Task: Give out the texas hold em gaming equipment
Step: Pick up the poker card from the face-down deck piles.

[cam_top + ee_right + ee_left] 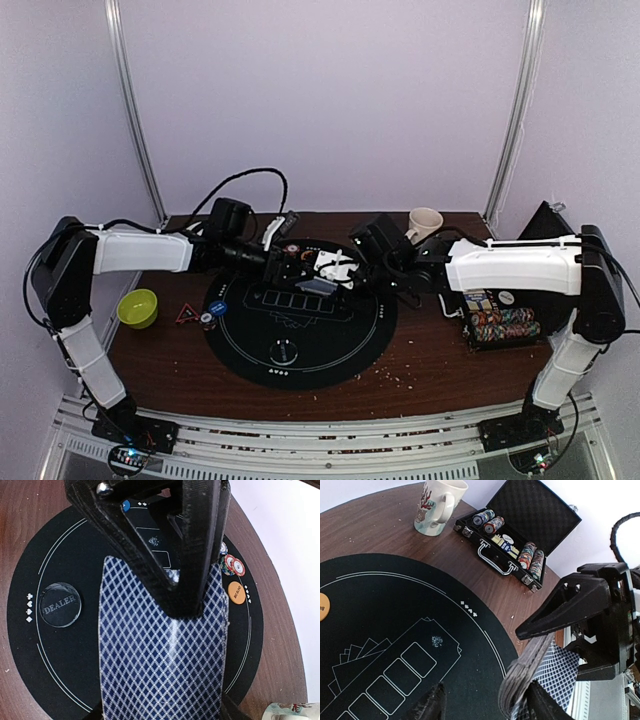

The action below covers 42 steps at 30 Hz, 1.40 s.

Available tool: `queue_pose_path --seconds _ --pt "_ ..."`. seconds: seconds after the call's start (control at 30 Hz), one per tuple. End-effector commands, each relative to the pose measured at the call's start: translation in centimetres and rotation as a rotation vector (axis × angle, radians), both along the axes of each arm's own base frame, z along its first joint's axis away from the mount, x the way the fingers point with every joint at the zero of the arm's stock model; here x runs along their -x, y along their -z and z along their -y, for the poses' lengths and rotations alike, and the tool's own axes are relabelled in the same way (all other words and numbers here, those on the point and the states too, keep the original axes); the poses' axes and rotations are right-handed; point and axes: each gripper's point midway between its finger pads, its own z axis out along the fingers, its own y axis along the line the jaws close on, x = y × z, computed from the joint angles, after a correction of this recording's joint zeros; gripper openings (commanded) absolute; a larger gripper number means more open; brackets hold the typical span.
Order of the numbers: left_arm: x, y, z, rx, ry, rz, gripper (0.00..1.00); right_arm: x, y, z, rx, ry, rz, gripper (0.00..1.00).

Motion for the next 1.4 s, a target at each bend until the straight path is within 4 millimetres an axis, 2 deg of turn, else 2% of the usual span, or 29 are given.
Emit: queue_pose_path --seconds 0.0,0.2,0.37,0.47,0.6,0.7,0.83,1.03,1.2,1.27,1.33,1.37 --pt "-0.6 -0.6 -0.8 -0.019 -0.028 0.034 0.57 -0.3 -1.9 -0.1 -0.036 0.008 0.046 0.50" --pt "-0.8 -2.5 -1.2 0.002 -0.033 0.057 0.71 -0.3 -1.8 -0.1 -0.029 0.005 0.049 0.50" --pt "0.0 -3.8 -1.0 0.049 0.002 0.044 0.75 -0.3 -1.7 -0.1 -0.021 -0.002 0.051 0.50" --pt "-0.2 -4.0 -1.1 0.047 -0.017 0.045 0.66 -0.4 -1.8 -0.1 -0.021 -0.003 0.056 0.49" --pt "-0.8 -4.0 -1.5 0.024 -0.055 0.069 0.43 -0.4 -1.6 -0.1 -0.017 -0.003 0.058 0.49" --pt "-0.2 -4.3 -1.2 0.040 -0.018 0.072 0.39 -0.4 -1.5 -0.1 -0.018 -0.004 0.058 0.49" --pt "0.4 -3.9 -1.2 0.042 0.000 0.066 0.28 -0.4 -1.4 -0.1 -0.017 -0.002 0.055 0.49" --pt "1.6 -4.0 -1.0 0.065 0.037 0.047 0.22 -0.4 -1.4 0.0 -0.014 0.001 0.057 0.49" --pt "2.4 -4.3 -0.9 0.085 0.065 0.037 0.21 -0.6 -1.5 0.0 -0.016 0.010 0.067 0.49" --pt "2.5 -4.6 -0.9 0.091 0.068 0.045 0.13 -0.6 -1.5 0.0 -0.016 0.010 0.067 0.49" --pt "2.6 -4.7 -0.9 0.094 0.071 0.048 0.09 -0.6 -1.6 0.0 -0.018 0.010 0.067 0.49" --pt "2.6 -4.7 -0.9 0.092 0.071 0.040 0.03 -0.6 -1.6 0.0 -0.017 0.011 0.068 0.49"
